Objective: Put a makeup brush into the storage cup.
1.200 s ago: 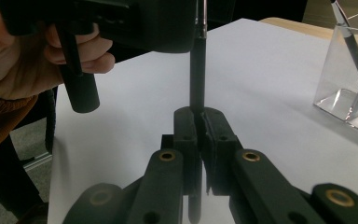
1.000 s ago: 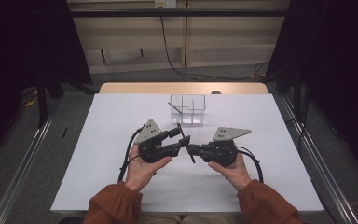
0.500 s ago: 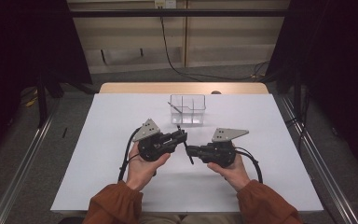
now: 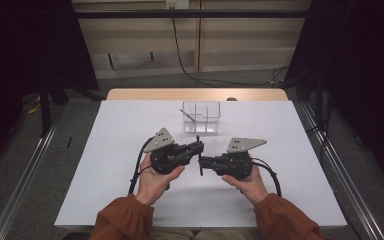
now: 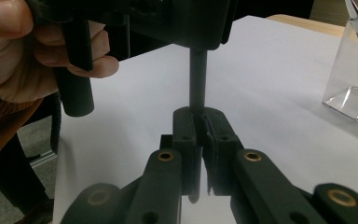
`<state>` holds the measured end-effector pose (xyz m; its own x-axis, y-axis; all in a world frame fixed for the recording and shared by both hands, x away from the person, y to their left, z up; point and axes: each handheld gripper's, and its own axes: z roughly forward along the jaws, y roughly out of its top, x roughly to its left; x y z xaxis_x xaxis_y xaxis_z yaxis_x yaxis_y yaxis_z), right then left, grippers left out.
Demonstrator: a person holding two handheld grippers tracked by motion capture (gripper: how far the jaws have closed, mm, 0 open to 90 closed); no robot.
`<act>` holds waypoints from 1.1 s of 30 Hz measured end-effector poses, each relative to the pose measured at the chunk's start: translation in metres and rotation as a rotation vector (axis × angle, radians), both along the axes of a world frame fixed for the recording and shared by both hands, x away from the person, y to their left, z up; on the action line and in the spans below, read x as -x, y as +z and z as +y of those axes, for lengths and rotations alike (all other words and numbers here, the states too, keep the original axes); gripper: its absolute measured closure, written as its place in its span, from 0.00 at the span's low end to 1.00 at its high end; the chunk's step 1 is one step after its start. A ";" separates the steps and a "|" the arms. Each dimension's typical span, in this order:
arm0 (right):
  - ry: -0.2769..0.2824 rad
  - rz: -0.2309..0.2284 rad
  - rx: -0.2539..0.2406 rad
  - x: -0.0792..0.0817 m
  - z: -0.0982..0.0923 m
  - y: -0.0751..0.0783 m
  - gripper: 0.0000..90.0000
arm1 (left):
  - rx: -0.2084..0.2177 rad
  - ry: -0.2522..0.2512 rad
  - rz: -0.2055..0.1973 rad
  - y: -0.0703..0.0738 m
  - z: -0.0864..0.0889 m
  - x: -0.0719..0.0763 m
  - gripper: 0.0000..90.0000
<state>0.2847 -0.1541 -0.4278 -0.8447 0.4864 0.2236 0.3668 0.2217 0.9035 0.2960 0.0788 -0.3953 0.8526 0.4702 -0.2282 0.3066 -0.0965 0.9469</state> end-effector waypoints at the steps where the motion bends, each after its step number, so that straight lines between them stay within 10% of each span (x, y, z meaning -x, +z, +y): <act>1: -0.001 0.002 -0.002 0.000 0.000 0.000 0.93 | -0.001 -0.001 0.000 0.000 0.000 0.000 0.93; 15: 0.003 0.023 -0.022 -0.002 -0.001 -0.001 0.76 | -0.001 -0.009 0.004 0.000 -0.001 -0.001 0.93; 33: -0.026 0.019 -0.036 -0.002 -0.002 0.000 0.28 | 0.004 0.004 0.005 0.000 0.002 -0.001 0.93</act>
<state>0.2863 -0.1561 -0.4277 -0.8274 0.4993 0.2572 0.3891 0.1793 0.9036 0.2973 0.0807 -0.3958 0.8495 0.4728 -0.2342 0.3116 -0.0916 0.9458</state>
